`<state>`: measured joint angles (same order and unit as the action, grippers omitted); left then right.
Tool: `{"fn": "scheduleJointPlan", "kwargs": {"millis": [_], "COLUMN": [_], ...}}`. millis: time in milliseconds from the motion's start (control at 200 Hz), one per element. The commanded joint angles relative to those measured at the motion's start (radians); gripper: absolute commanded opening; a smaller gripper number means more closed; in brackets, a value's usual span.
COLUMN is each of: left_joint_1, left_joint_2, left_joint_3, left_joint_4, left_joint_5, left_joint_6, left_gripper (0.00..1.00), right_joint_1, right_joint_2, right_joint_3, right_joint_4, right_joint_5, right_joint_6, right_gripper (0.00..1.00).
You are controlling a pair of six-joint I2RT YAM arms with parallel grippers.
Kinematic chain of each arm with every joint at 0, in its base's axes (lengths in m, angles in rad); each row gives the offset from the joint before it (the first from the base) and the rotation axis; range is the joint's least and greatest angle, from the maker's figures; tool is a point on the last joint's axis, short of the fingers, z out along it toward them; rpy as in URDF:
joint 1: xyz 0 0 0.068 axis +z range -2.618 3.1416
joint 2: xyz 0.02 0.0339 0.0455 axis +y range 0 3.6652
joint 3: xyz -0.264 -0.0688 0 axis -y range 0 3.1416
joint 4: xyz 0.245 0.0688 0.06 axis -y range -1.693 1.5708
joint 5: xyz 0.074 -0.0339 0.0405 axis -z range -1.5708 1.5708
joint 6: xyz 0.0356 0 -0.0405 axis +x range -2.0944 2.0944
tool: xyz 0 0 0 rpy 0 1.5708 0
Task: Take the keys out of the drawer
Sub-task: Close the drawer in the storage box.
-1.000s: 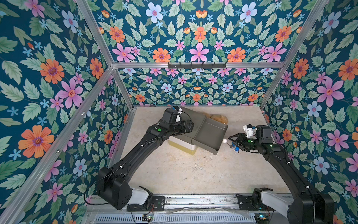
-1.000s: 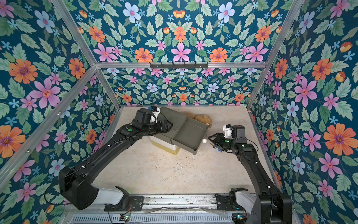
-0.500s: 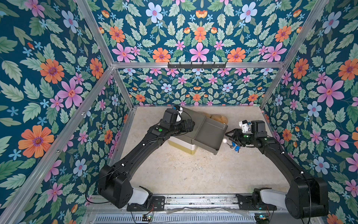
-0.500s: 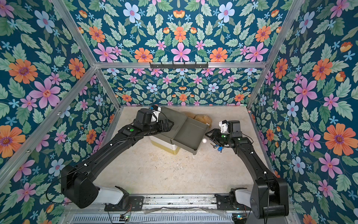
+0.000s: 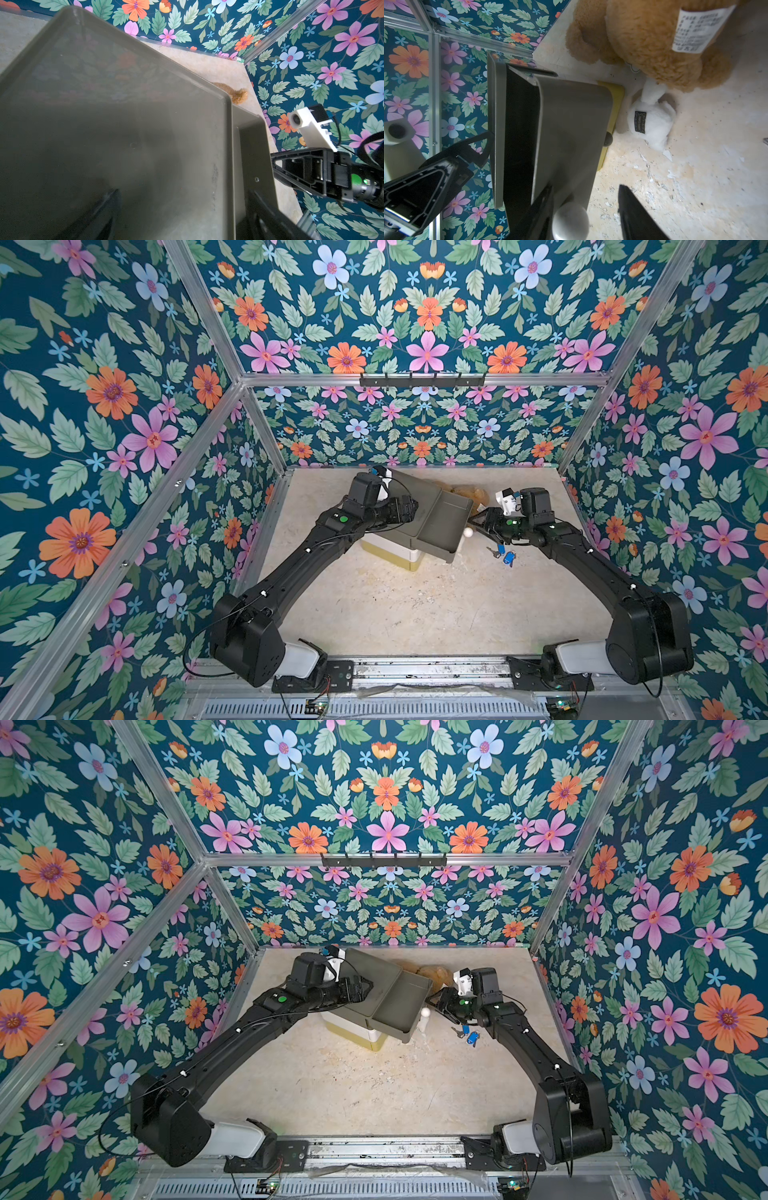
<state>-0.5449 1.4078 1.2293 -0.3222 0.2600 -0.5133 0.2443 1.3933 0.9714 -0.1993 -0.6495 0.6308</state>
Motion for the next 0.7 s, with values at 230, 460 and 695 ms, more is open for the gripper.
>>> {"fn": "scheduleJointPlan", "kwargs": {"millis": [230, 460, 695], "left_joint_1": [0.0, 0.0, 0.0], "left_joint_2": [-0.003, -0.007, -0.01], "left_joint_3": [-0.003, -0.007, -0.02], "left_joint_4": [-0.049, -0.049, -0.039], "left_joint_5": [0.011, 0.011, 0.023], "left_joint_6": [0.003, 0.003, -0.002], "left_gripper": [0.99, 0.99, 0.99], "right_joint_1": [0.058, 0.101, 0.13], "right_joint_2": [0.086, 0.138, 0.191], "right_joint_3": [0.069, 0.111, 0.145], "right_joint_4": [0.07, 0.087, 0.104], "right_joint_5": [0.014, 0.022, 0.026], "right_joint_6": [0.025, 0.034, 0.042], "right_gripper": [0.54, 0.54, 0.54]}}
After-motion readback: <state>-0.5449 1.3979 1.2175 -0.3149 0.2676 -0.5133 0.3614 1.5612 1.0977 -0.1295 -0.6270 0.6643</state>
